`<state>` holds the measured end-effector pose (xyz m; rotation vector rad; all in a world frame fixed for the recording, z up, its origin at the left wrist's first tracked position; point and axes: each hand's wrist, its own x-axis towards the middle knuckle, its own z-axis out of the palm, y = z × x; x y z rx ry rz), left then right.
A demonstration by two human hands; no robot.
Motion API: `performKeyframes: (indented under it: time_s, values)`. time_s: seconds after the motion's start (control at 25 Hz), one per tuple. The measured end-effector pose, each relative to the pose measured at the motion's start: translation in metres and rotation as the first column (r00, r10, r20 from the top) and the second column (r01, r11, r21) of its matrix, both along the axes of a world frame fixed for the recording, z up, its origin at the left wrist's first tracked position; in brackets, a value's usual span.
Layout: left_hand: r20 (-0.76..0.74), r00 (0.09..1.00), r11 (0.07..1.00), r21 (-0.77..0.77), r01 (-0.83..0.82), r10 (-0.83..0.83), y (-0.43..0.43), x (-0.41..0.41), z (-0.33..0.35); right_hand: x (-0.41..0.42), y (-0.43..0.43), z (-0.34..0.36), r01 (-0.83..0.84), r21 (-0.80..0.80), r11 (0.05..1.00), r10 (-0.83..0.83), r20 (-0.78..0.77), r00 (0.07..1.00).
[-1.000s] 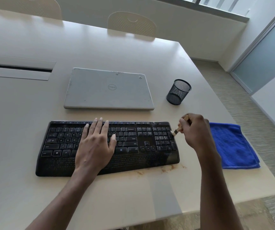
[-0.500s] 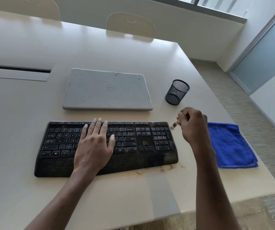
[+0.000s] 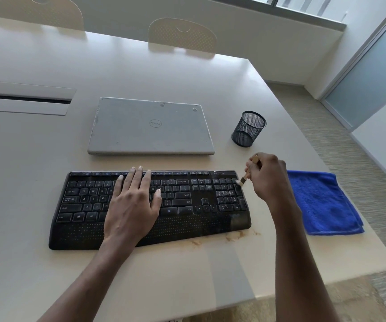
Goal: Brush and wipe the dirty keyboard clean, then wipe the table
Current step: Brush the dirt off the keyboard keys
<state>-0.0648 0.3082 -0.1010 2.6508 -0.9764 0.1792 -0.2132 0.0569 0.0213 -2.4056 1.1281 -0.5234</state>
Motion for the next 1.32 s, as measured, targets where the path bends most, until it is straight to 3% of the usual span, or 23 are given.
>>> performKeyframes:
  time_s: [0.08, 0.24, 0.44, 0.64, 1.32]
  values:
    - [0.001, 1.000, 1.000, -0.006, -0.003, 0.003, 0.000, 0.000, 0.000, -0.003, -0.001, 0.000, 0.006, 0.002, 1.000, -0.006, -0.039, 0.999]
    - [0.003, 1.000, 1.000, 0.000, 0.000, 0.000, 0.000, 0.001, -0.001, 0.002, -0.002, 0.000, 0.010, -0.015, 1.000, -0.009, 0.062, 0.998]
    - [0.003, 1.000, 1.000, -0.006, -0.006, 0.006, 0.000, 0.001, -0.003, -0.007, -0.006, 0.000, -0.003, 0.027, 1.000, 0.006, -0.092, 0.996]
    - [-0.004, 1.000, 1.000, -0.010, -0.005, 0.005, 0.000, 0.001, -0.004, 0.006, -0.010, -0.002, 0.010, -0.006, 1.000, -0.009, 0.110, 0.994]
    - [-0.015, 1.000, 0.999, -0.033, -0.002, 0.002, 0.000, 0.003, -0.004, -0.011, -0.025, -0.007, -0.115, 0.056, 0.992, 0.113, 0.046, 0.993]
